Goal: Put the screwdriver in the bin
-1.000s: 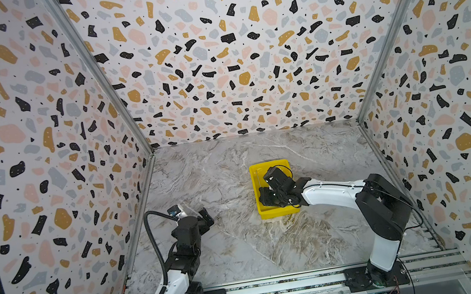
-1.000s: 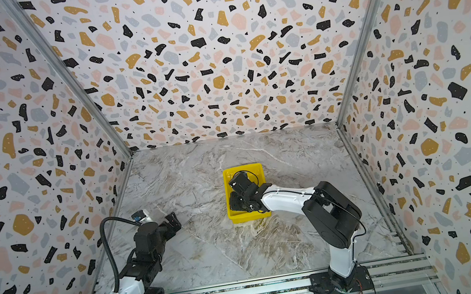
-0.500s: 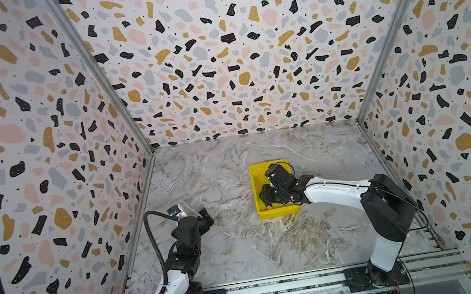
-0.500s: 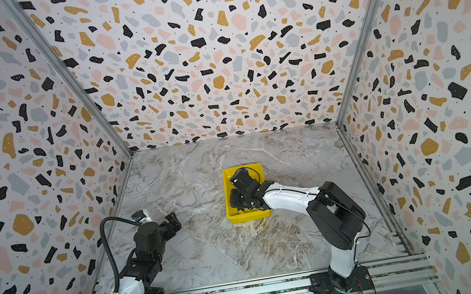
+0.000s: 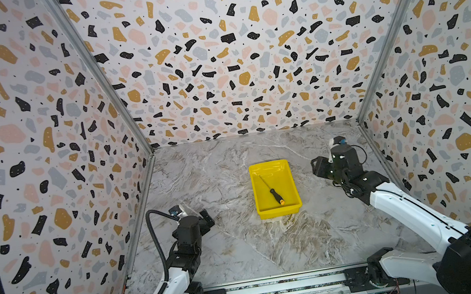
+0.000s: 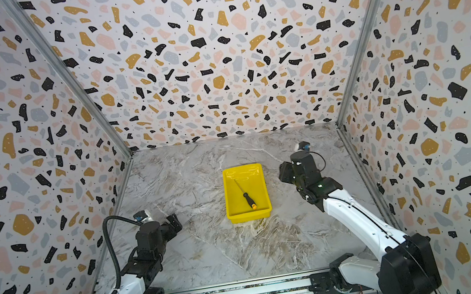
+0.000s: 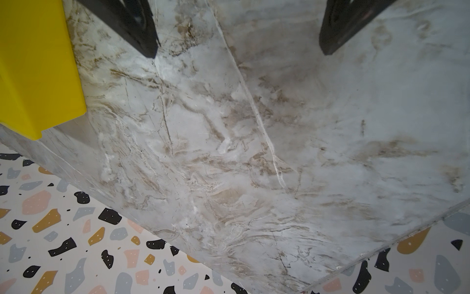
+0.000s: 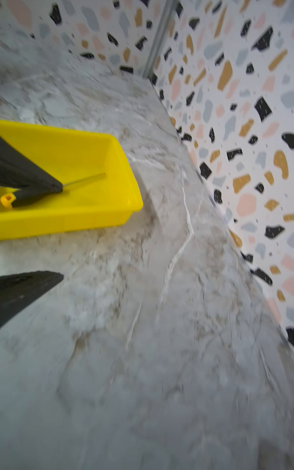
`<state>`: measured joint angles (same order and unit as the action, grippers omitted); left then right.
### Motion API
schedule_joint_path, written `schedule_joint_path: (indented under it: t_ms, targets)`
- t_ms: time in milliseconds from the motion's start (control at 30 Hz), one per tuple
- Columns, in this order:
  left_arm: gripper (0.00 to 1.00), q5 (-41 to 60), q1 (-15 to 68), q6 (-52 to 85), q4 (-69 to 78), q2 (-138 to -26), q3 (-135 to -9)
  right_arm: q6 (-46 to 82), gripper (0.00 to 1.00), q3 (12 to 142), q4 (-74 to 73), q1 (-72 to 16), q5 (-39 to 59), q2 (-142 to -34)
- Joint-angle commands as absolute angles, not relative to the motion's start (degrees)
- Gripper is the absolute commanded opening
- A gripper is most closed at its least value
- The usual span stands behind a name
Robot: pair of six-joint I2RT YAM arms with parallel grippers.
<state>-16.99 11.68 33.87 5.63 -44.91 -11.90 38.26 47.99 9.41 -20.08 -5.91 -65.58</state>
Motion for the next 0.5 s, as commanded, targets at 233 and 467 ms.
schedule_joint_path:
  t_ms: [233,467]
  targets:
    - [1.0,-17.39,11.78,34.1,7.3,-44.38,-13.01,25.58,0.68,50.79,7.57,-14.3,-9.19,-70.81]
    - [1.0,-17.31,11.77,34.11,7.24,-43.95,-12.88,12.88,0.7,41.9,-14.7,-12.57,-29.61,-76.08]
